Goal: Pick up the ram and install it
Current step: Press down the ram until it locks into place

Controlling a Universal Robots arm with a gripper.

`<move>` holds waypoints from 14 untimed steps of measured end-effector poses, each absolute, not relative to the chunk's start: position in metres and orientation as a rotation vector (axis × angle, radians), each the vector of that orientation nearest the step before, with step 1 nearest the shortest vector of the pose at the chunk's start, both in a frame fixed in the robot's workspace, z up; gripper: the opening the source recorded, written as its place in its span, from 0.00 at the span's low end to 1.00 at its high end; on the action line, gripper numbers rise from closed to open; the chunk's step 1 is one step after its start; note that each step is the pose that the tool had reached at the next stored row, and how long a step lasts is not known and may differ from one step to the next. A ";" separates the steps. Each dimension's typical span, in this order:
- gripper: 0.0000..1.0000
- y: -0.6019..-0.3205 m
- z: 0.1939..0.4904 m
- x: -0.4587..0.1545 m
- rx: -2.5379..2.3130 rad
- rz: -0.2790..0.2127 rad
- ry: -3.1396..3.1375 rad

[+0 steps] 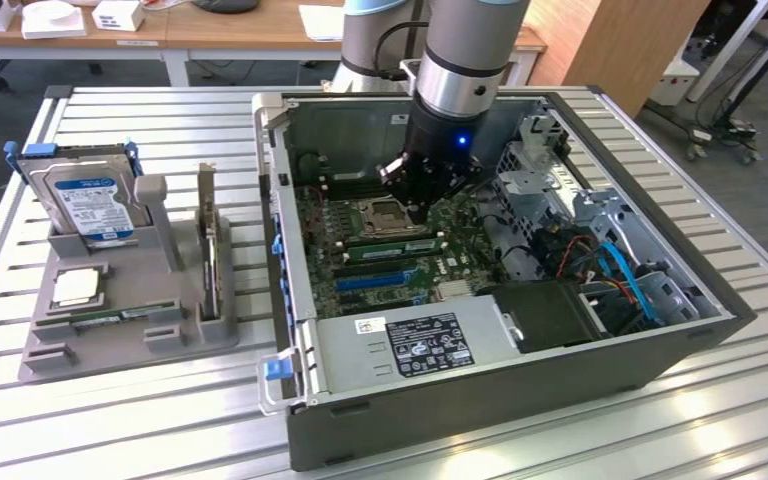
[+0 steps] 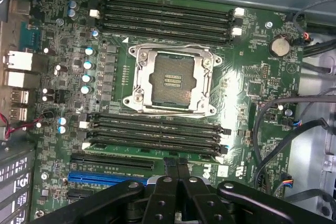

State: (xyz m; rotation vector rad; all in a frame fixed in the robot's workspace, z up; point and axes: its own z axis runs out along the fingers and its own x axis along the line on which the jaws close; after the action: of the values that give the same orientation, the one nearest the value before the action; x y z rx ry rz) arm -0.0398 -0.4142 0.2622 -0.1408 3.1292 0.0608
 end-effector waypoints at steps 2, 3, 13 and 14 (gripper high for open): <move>0.10 -0.414 0.262 -0.040 -0.141 0.051 3.130; 0.10 -0.414 0.262 -0.040 -0.141 0.048 3.130; 0.10 -0.414 0.262 -0.041 -0.141 0.039 3.131; 0.10 -0.414 0.262 -0.041 -0.141 0.039 3.131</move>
State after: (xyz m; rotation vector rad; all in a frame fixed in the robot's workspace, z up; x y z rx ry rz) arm -0.0412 -0.4142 0.2623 -0.1411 3.1312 0.0389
